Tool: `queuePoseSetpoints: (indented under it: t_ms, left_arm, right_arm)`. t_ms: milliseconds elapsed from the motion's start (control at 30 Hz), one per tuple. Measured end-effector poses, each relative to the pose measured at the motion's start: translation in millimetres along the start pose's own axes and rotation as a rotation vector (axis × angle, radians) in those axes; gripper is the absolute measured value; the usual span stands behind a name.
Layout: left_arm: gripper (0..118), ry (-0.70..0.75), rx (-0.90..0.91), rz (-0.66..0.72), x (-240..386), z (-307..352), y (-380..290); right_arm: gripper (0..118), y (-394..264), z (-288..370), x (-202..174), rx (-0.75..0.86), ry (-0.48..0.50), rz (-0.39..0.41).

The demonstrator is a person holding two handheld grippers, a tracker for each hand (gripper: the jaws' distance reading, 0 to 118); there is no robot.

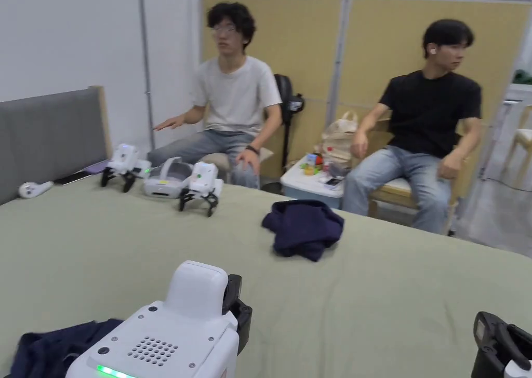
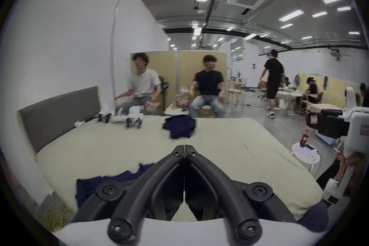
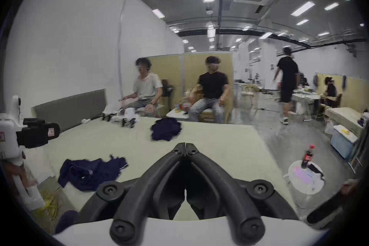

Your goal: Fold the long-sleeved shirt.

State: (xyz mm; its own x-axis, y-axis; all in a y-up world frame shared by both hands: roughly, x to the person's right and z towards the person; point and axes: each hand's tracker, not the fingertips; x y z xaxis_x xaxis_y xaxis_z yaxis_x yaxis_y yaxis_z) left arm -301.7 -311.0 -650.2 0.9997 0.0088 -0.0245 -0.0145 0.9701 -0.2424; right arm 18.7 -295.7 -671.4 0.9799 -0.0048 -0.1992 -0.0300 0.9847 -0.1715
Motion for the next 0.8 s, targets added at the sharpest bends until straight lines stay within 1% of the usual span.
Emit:
queuePoseSetpoints:
  t_ms: [67,133,200,267,300,400,500,567,633,800]
  left_arm:
    - [0,0.071,-0.027,0.049,-32.8,17.6,-11.2]
    - [0,0.193,-0.058,0.078,-65.1,37.4,-21.6]
    - [0,0.262,-0.066,0.105,-91.5,55.2,-29.1]
    - [0,0.325,-0.078,0.132,-111.3,70.9,-35.5]
    - [0,0.356,-0.084,0.143,-120.0,77.5,-38.4]
    - [0,0.384,-0.1,0.148,-139.6,83.8,-43.5]
    - [0,0.391,-0.152,0.153,-153.9,72.4,-55.6]
    - [0,0.375,-0.236,0.174,-162.0,56.2,-73.8]
    - [0,0.347,-0.293,0.199,-164.5,39.6,-96.6]
    - [0,0.287,-0.44,0.222,-167.2,-14.2,-148.2]
  right_arm:
    - [0,-15.8,-22.7,-37.1,-0.034,0.11,0.024]
    - [0,-21.4,-32.6,-79.0,-0.056,0.224,0.052]
    - [0,-32.2,-46.8,-115.2,-0.062,0.315,0.065]
    - [0,-33.3,-51.8,-145.4,-0.084,0.402,0.057]
    - [0,-37.9,-60.2,-161.1,-0.097,0.437,0.058]
    - [0,-41.0,-65.1,-189.8,-0.116,0.498,0.08]
    - [0,-55.1,-77.4,-208.7,-0.148,0.469,0.105]
    - [0,-69.4,-84.1,-213.1,-0.23,0.488,0.105]
    - [0,-88.1,-89.2,-214.1,-0.295,0.486,0.095]
    - [0,-125.9,-106.4,-214.2,-0.407,0.471,0.123]
